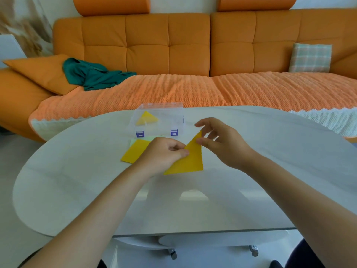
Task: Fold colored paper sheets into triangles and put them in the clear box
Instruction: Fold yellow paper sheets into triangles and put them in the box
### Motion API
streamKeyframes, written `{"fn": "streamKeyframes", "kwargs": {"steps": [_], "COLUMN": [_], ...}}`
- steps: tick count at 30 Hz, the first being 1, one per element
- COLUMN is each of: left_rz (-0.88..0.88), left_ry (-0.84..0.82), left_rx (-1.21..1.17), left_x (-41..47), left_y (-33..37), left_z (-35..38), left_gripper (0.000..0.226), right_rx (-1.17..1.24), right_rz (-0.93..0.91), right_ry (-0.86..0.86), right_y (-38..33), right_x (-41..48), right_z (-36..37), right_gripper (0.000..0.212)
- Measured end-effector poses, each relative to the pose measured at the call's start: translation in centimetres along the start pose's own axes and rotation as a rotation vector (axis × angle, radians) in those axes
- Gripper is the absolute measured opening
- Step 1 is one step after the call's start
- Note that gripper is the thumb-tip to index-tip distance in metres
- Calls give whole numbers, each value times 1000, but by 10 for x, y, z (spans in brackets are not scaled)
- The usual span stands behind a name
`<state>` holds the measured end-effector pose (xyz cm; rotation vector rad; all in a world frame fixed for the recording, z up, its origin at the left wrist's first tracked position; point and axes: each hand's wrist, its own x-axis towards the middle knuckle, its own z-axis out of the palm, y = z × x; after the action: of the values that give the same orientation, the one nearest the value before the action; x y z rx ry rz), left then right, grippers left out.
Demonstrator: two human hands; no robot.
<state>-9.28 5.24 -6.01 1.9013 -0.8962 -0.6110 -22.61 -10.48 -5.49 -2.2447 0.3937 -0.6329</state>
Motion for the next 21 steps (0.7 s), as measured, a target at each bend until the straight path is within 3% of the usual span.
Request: {"fn": "streamKeyframes", "kwargs": {"steps": [6,10,15,21], "left_rz": [-243,-295,-270,-170], "left_ry": [5,-37,-122,2], "left_rx": [-427,-622,-728,-699], "left_x": [-2,0,1,3], "left_y": [2,0,0,-2], "left_z": [1,7,7,3], "left_gripper": [18,23,24,26], "right_rx": [-228,-356,-177,9], "right_rz": [-300,-361,-269,-15], "right_ry": [-81,-94,16,-77], "right_y": [2,3,3,-4], "right_x": [-11,-12,-10,-9], "right_z": [0,10,14,9], "right_gripper": [48,24,7,8]}}
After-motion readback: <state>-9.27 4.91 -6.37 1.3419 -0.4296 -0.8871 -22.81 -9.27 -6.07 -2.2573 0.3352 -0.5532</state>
